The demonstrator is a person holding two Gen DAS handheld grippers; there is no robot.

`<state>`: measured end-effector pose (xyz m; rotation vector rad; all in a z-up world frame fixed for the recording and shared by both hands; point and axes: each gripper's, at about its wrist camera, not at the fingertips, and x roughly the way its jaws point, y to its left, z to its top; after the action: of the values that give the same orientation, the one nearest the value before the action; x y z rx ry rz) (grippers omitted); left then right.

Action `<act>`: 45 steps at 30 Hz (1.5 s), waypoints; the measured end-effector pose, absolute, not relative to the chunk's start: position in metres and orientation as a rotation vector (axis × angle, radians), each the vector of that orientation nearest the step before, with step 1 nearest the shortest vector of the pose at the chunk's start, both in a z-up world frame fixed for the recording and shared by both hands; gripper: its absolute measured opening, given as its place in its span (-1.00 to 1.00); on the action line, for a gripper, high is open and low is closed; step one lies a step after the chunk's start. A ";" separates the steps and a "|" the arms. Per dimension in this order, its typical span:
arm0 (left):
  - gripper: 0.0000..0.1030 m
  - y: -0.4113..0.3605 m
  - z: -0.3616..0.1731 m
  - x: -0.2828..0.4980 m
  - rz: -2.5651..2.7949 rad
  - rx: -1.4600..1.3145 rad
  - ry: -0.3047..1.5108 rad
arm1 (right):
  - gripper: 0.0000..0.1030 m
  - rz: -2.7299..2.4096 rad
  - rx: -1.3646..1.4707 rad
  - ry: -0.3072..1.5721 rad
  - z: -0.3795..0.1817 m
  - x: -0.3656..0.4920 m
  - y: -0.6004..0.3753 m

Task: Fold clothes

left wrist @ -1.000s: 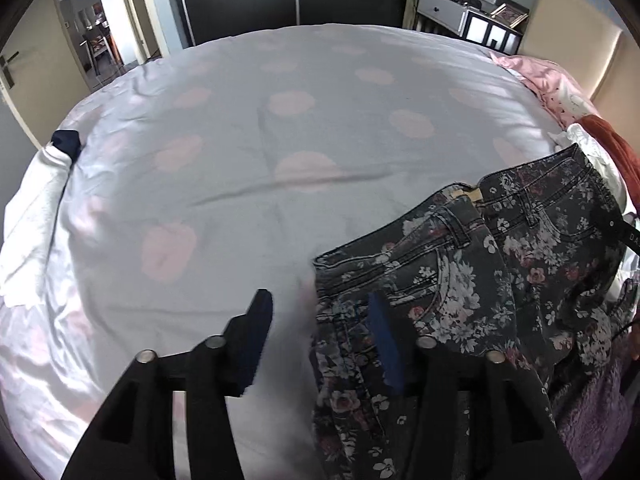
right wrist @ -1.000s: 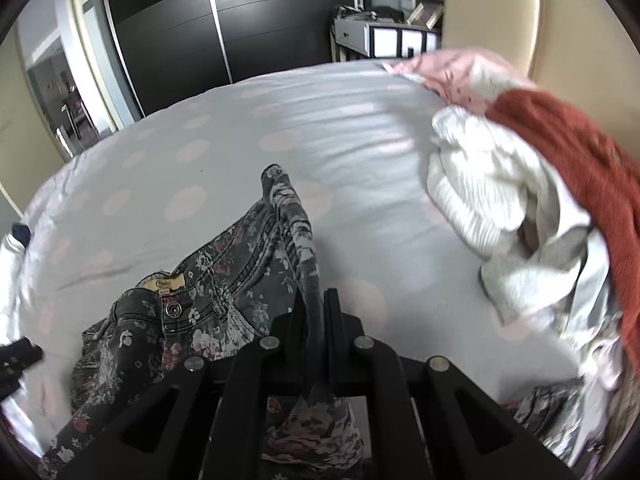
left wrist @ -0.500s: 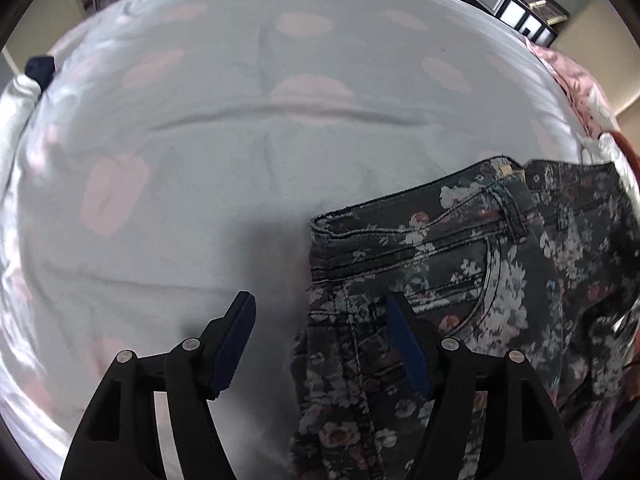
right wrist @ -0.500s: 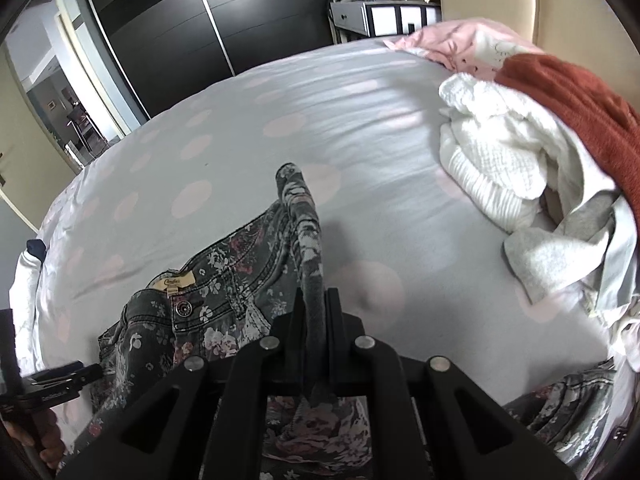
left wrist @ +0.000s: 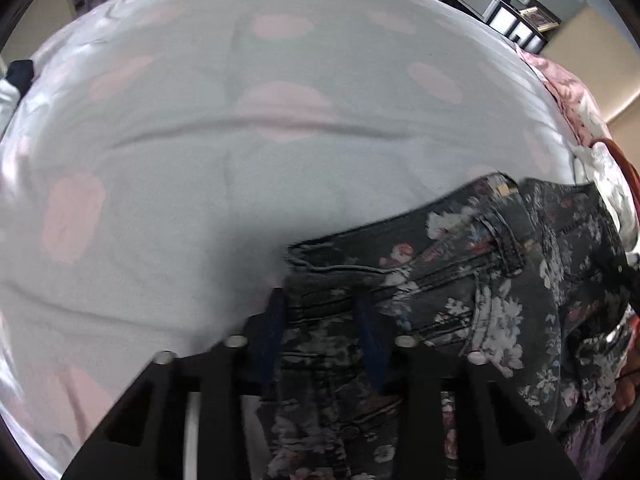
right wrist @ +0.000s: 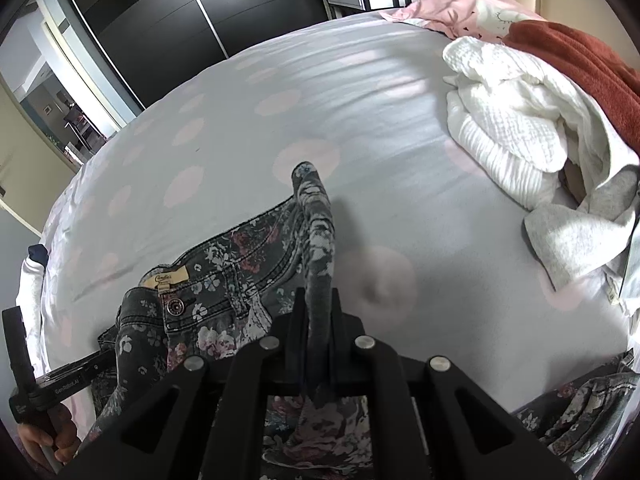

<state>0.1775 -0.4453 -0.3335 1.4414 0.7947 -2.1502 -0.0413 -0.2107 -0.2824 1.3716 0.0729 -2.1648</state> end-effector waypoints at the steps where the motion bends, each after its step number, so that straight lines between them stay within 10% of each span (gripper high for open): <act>1: -0.65 -0.449 -0.332 0.181 -2.144 1.422 0.827 | -0.86 -2.165 1.373 0.069 -0.282 -0.041 -0.210; 27: -0.43 -0.482 -0.370 0.222 -1.974 1.382 1.649 | -0.86 -2.164 1.402 0.073 -0.282 -0.039 -0.207; 45: -0.80 -0.435 -0.262 0.238 -2.255 1.208 0.817 | -0.87 -2.270 1.313 0.084 -0.268 -0.034 -0.196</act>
<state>0.2383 -0.4348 -0.2619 1.2081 0.8171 -2.2554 -0.0343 -0.1961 -0.2680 1.3126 0.0844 -2.2696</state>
